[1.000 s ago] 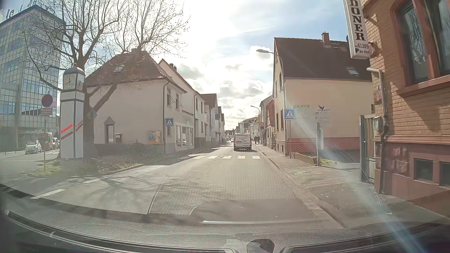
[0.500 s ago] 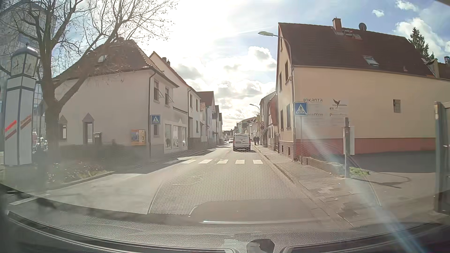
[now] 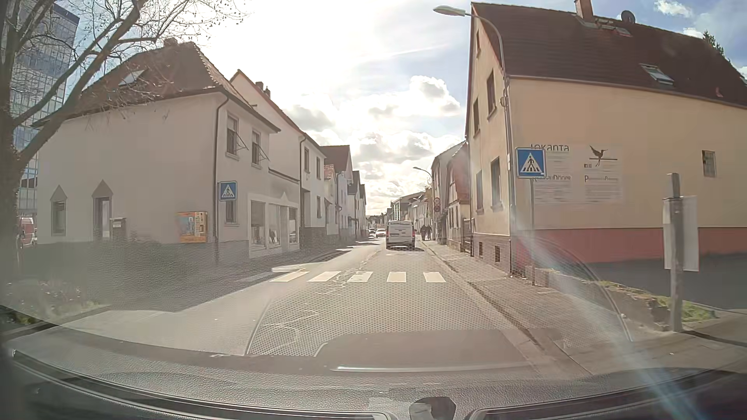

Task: Follow the waypoints while adhering to traffic rules and regulations

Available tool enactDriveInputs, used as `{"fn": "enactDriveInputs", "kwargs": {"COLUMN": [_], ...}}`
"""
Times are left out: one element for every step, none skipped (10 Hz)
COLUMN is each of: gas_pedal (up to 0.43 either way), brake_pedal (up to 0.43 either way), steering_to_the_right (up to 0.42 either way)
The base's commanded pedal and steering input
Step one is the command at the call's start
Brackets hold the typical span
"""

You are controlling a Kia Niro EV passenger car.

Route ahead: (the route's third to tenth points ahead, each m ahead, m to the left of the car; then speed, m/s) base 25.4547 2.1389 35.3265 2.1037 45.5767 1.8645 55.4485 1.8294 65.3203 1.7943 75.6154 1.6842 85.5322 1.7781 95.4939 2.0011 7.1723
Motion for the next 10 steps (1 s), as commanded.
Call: {"fn": "enactDriveInputs", "kwargs": {"gas_pedal": [0.11,0.11,0.11,0.11,0.11,0.11,0.11,0.11,0.118,0.118], "brake_pedal": [0.0,0.0,0.0,0.0,0.0,0.0,0.0,0.0,0.0,0.0], "steering_to_the_right": [0.003,0.002,0.001,-0.001,-0.001,0.0,0.0,0.001,0.001,0.001]}}
